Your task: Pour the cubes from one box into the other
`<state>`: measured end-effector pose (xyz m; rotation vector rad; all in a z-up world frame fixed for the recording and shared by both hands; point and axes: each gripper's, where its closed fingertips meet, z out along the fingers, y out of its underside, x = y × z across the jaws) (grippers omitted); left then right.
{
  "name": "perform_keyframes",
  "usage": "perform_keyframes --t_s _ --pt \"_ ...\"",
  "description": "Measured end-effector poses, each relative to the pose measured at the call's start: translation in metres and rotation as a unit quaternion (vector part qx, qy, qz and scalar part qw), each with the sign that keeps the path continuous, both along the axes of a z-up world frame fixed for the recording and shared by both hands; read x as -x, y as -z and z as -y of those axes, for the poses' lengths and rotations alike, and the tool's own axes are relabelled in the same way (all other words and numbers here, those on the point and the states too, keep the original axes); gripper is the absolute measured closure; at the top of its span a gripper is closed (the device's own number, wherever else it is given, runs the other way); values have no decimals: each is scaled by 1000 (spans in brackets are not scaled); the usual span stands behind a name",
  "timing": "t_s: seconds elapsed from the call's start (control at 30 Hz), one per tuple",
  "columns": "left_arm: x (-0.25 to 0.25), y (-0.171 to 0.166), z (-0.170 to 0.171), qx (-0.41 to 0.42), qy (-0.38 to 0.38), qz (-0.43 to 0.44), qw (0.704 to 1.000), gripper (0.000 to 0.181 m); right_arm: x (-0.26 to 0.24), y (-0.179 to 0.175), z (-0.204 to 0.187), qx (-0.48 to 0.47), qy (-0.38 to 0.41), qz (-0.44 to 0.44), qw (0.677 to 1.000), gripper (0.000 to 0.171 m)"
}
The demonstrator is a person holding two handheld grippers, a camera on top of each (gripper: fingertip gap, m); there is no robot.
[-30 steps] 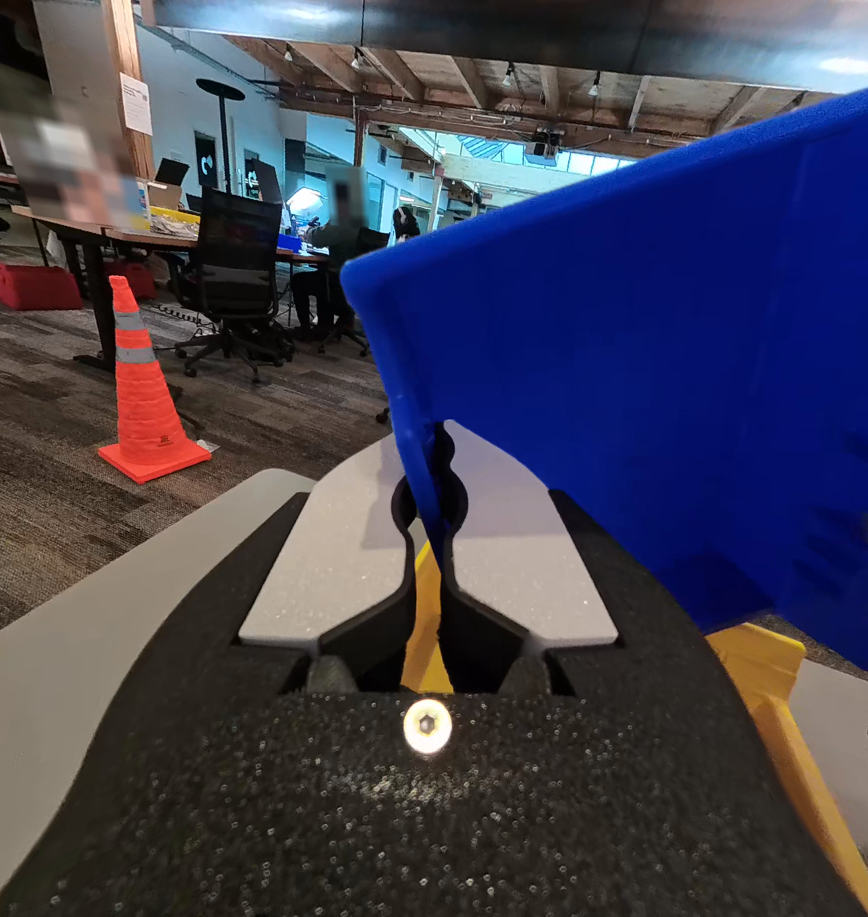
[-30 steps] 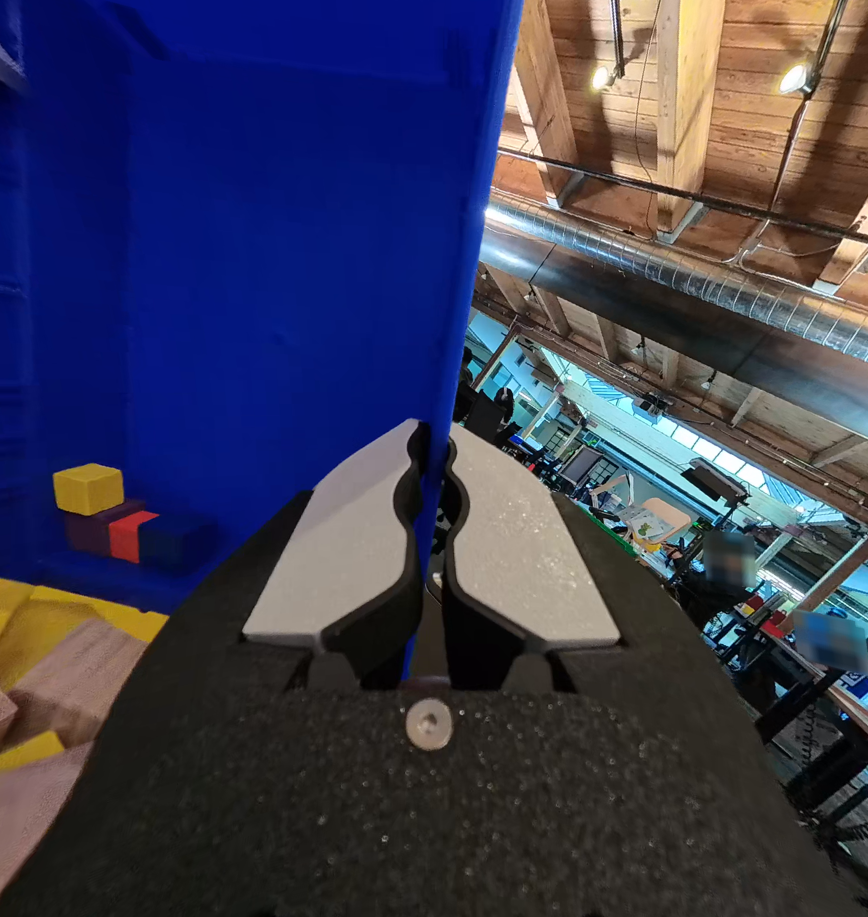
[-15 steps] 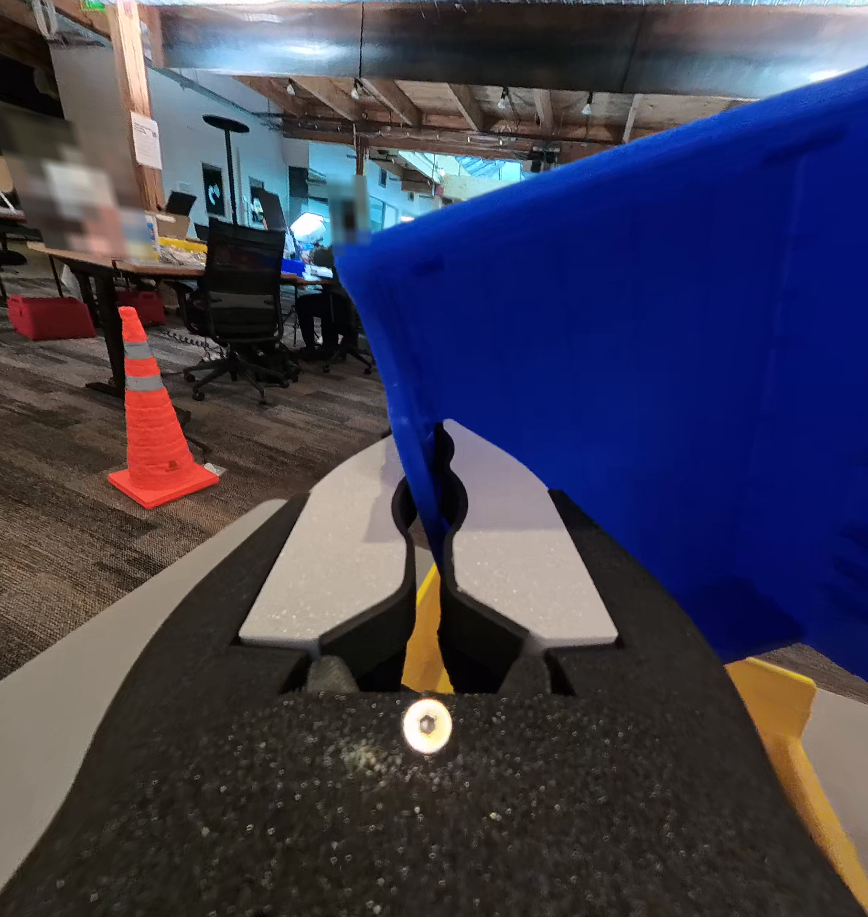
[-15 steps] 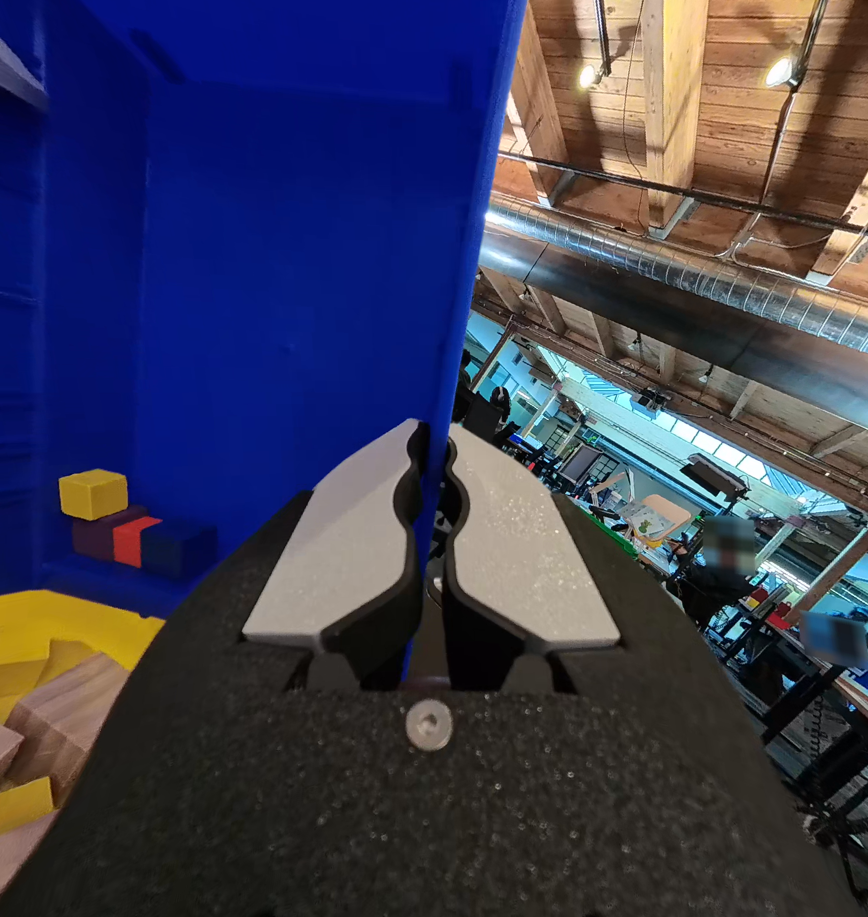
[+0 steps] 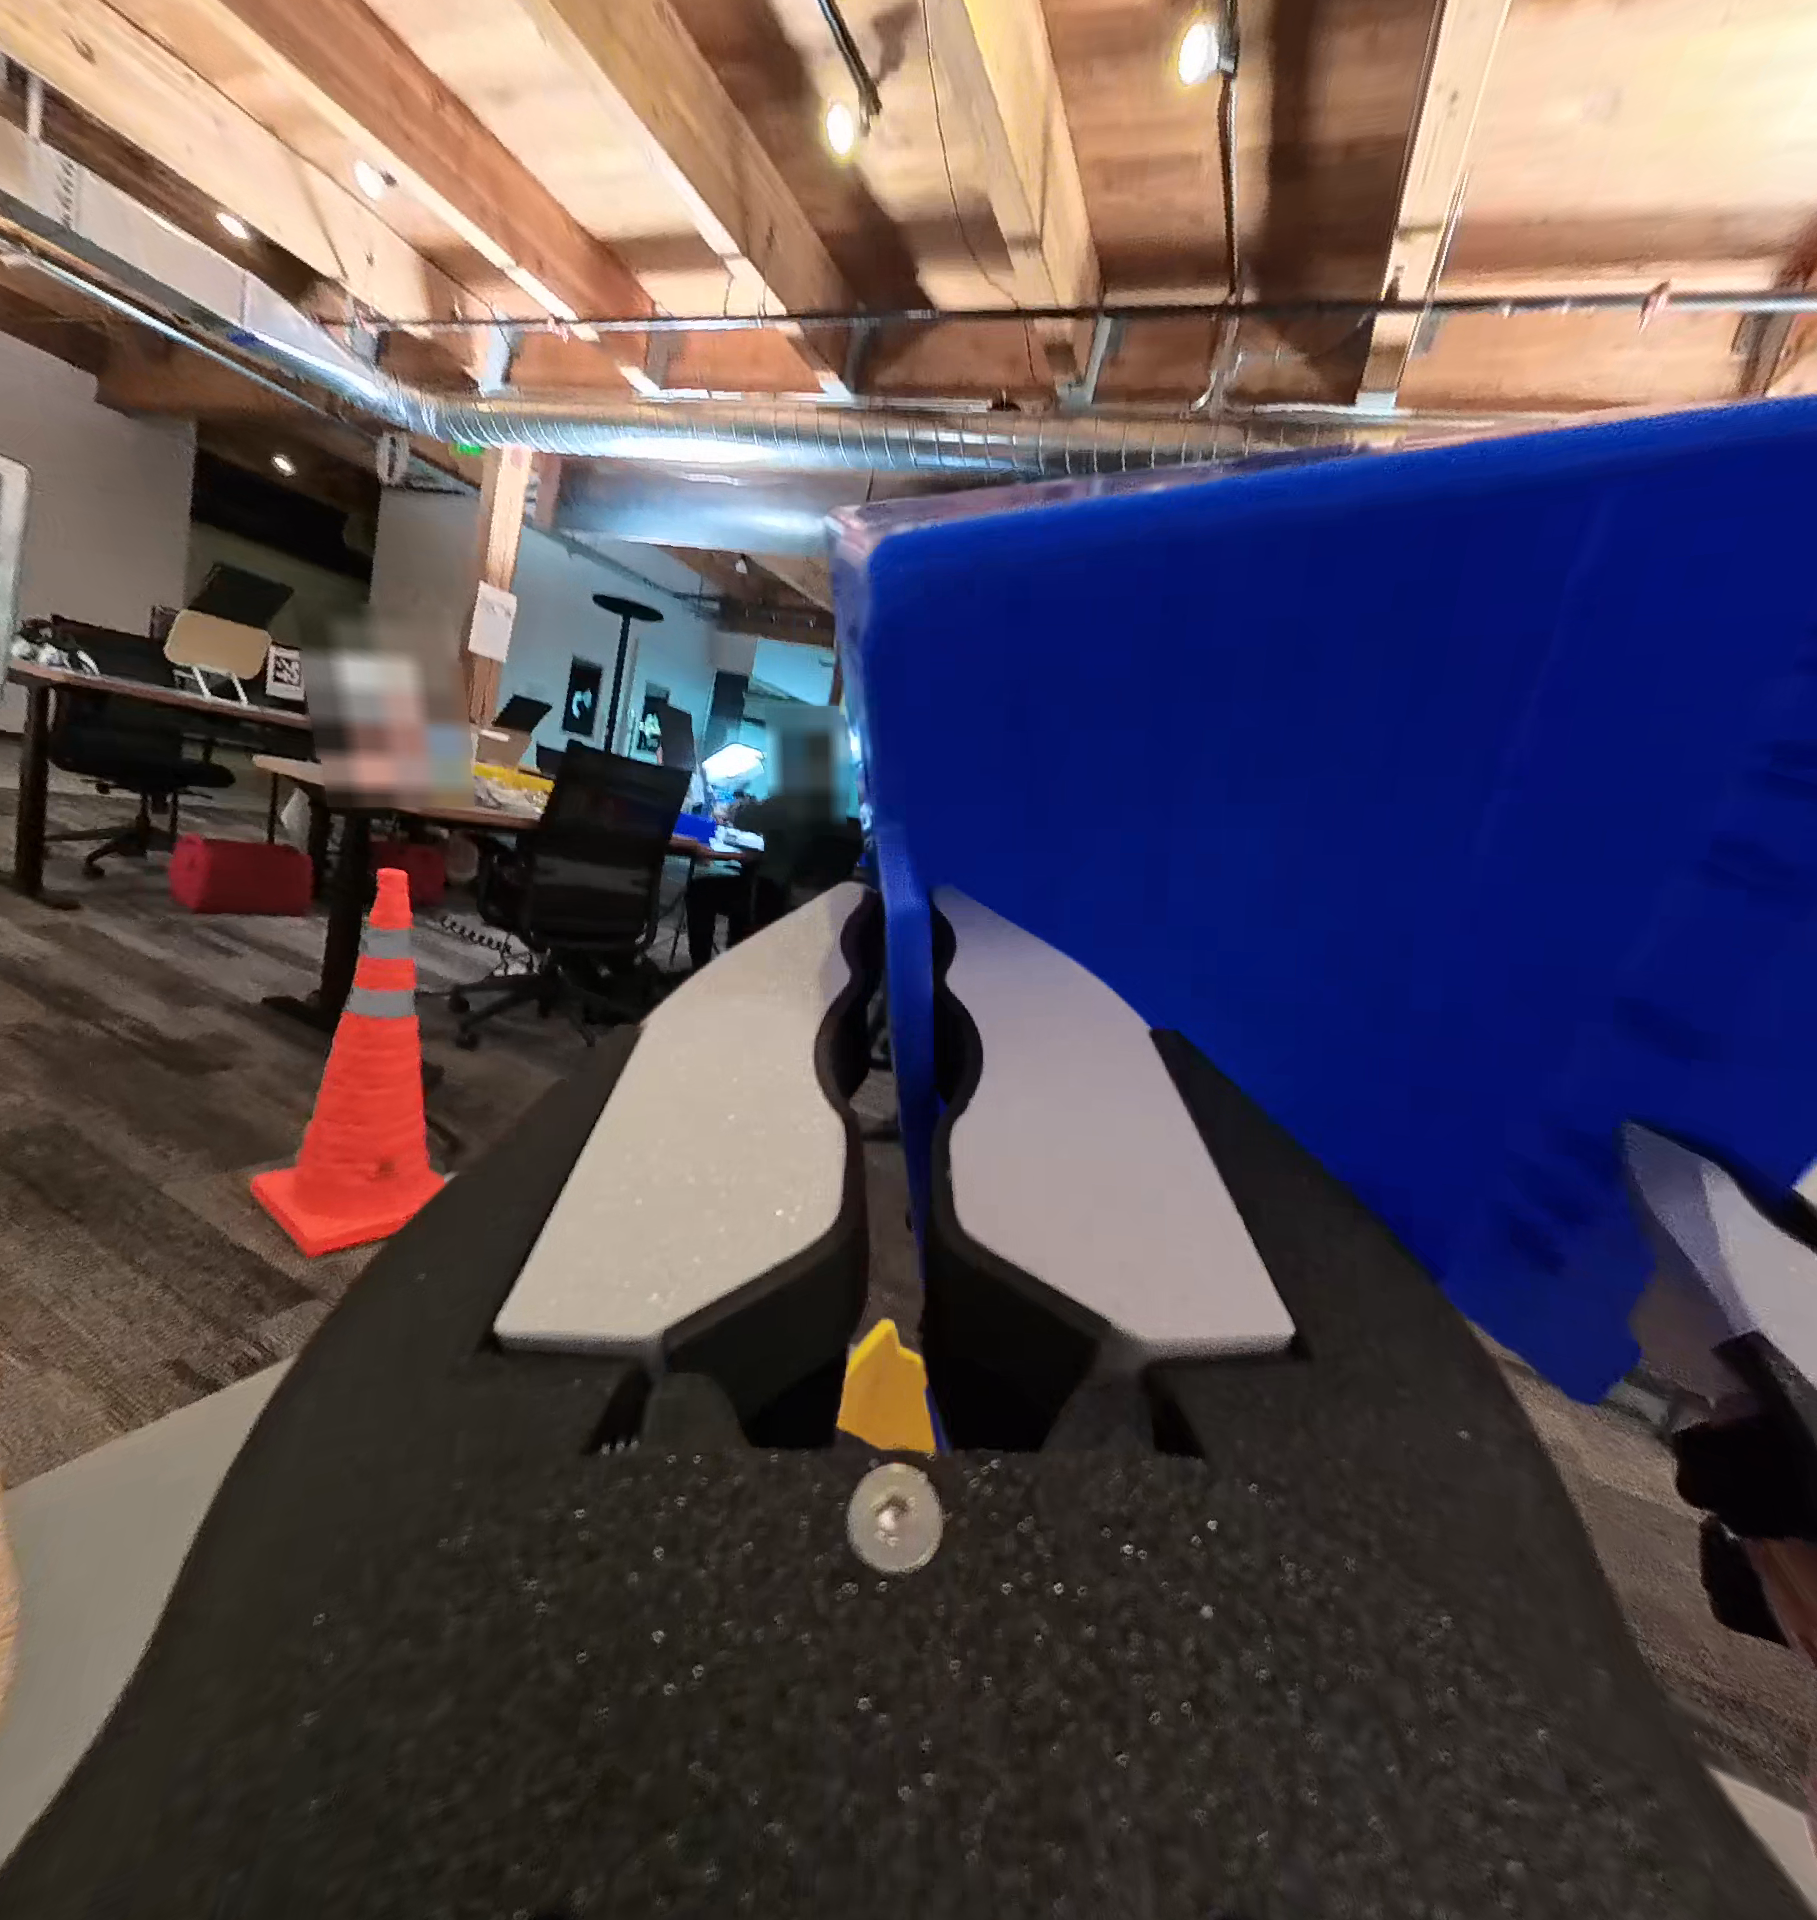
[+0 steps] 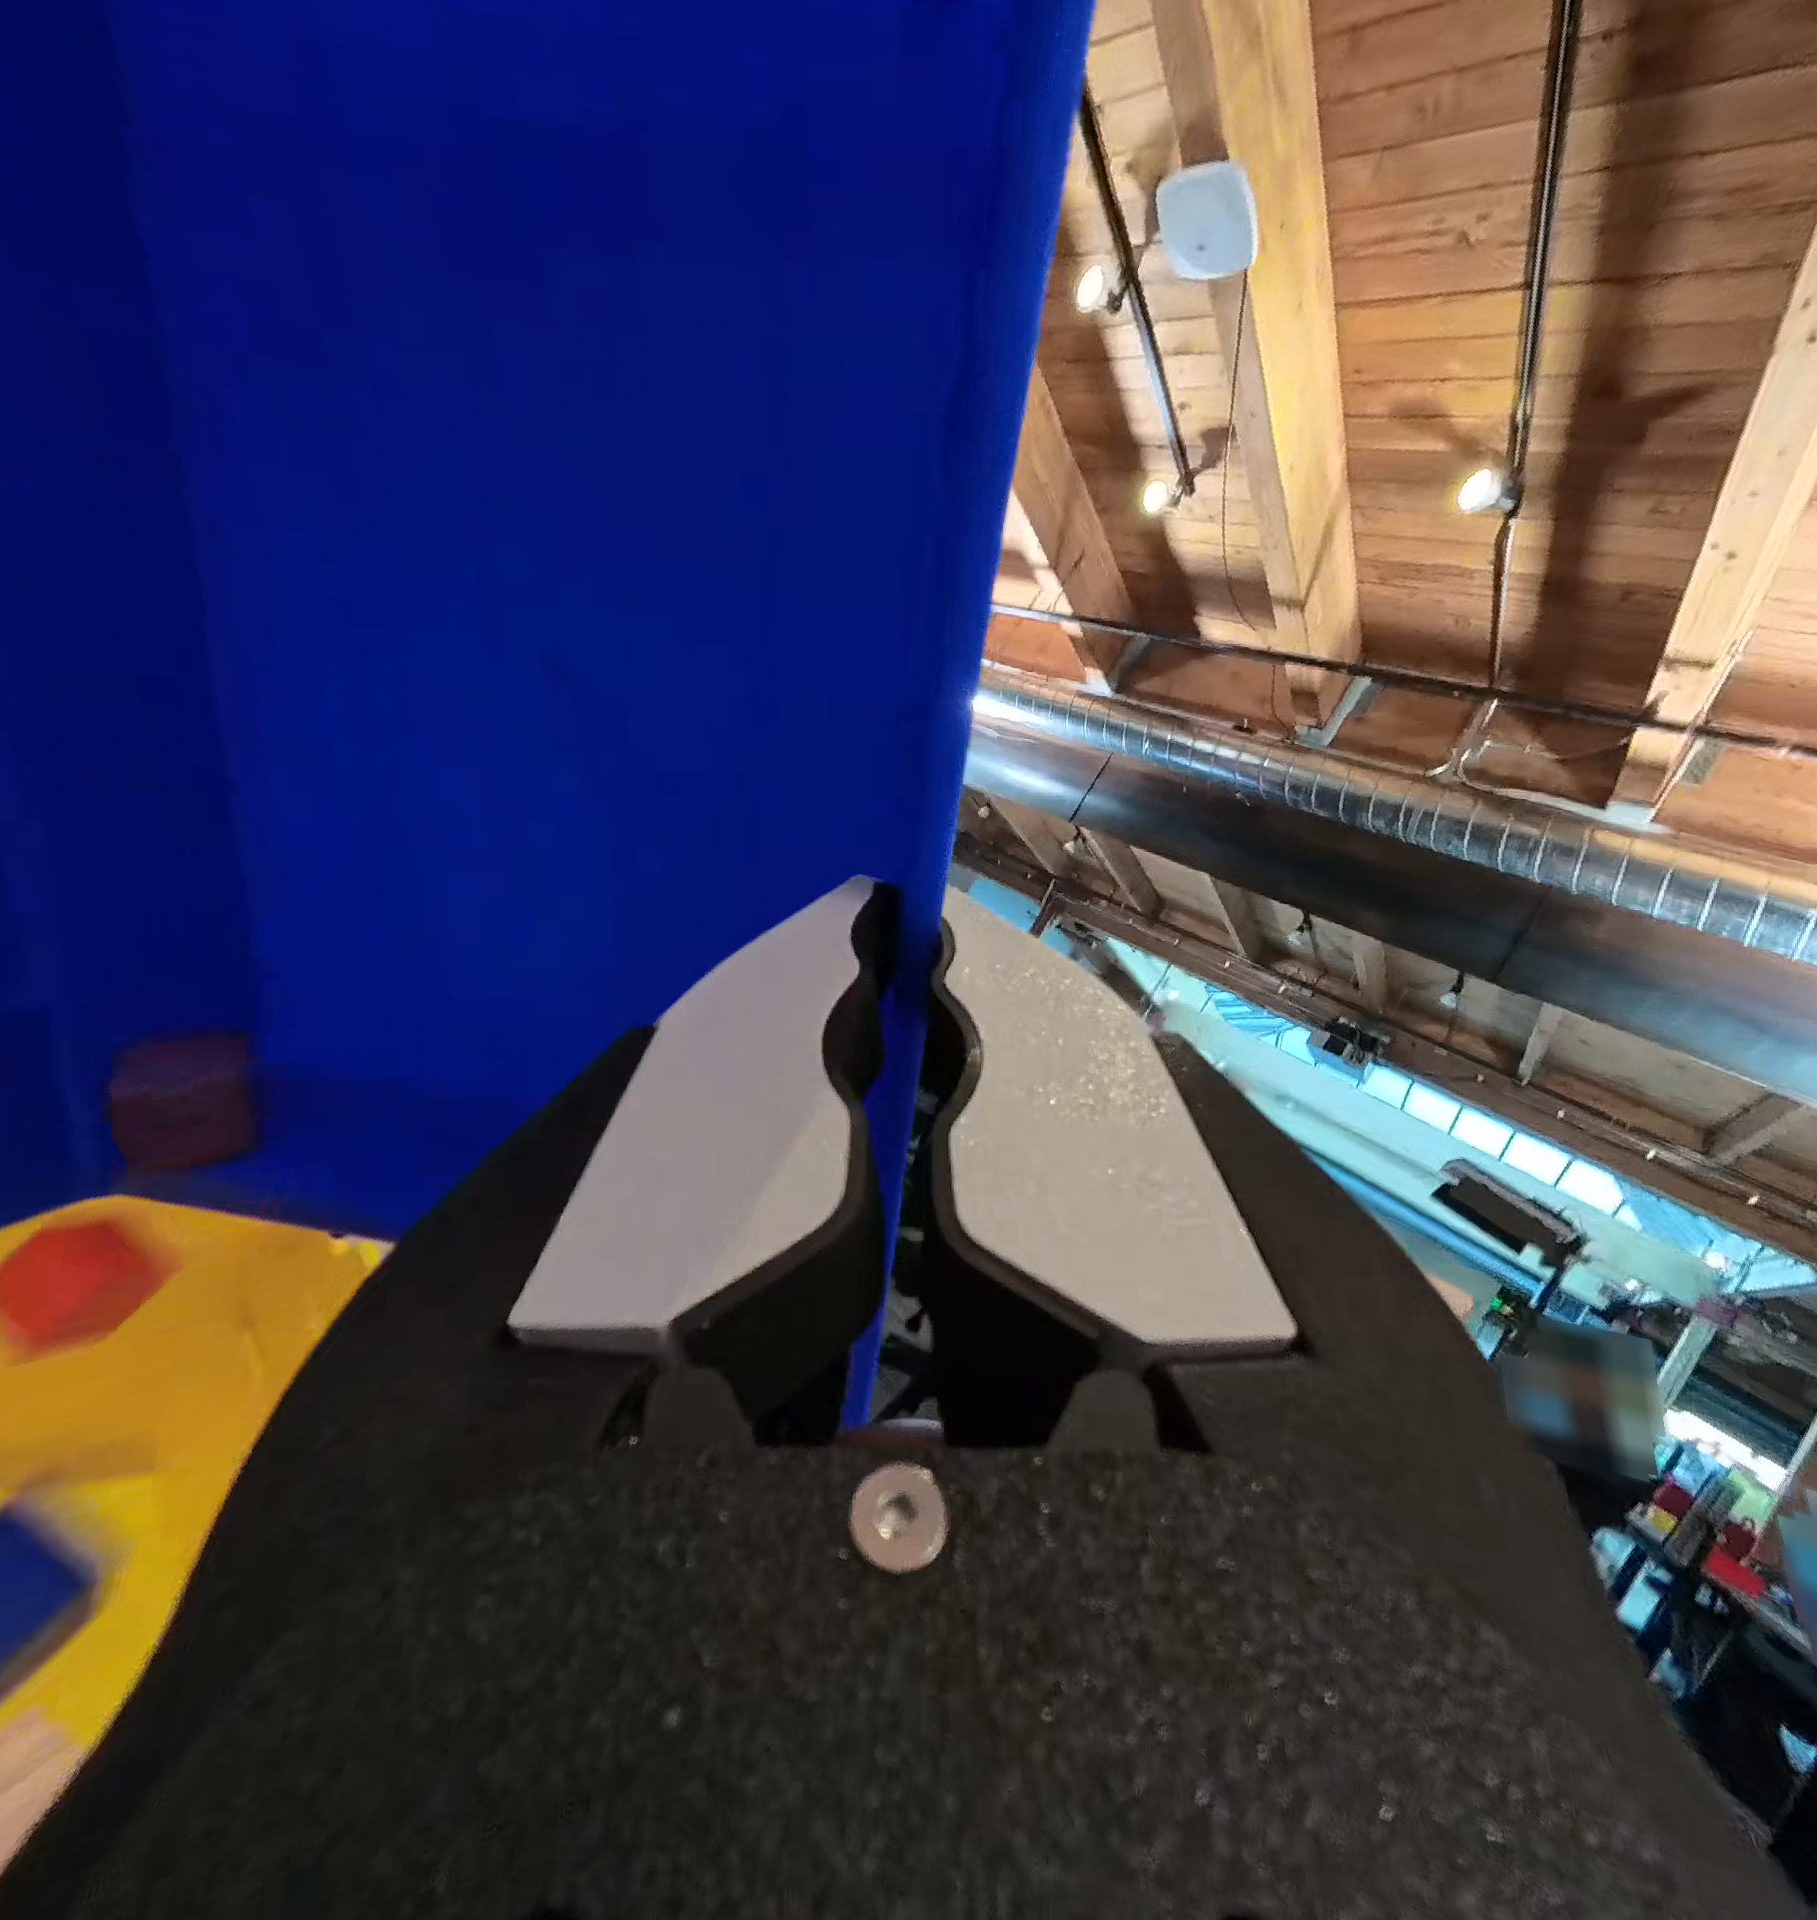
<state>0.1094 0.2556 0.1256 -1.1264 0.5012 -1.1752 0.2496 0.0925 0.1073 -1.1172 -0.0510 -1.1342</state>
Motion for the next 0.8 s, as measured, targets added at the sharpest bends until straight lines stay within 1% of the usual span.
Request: perform_keyframes --t_s 0.07,0.23,0.33,0.43,0.53,0.6,0.67,0.73,0.8 --pt "5 -2 1 -13 -15 7 1000 175 1 -1 -3 -5 2 10 1000 168" --pt "0 7 -2 -3 -10 -11 1000 174 -3 0 -4 -2 1 2 1000 168" --pt "1 6 -1 7 -9 -16 1000 174 0 -2 0 4 -1 0 1000 168" --pt "17 -12 9 1 -37 -50 998 174 12 -19 6 13 -26 -25 999 167" --pt "52 -39 14 0 -99 -130 987 175 39 -41 3 27 -64 -84 994 167" --pt "88 -60 16 11 -151 -181 972 175 67 -46 -7 47 -104 -154 981 167" --pt "136 -75 19 29 -210 -242 947 176 108 -39 -21 81 -152 -234 957 168" --pt "195 -79 23 54 -270 -305 912 176 163 -20 -37 139 -205 -304 920 168" --pt "262 -67 31 90 -319 -379 864 176 229 6 -44 209 -249 -350 879 168"
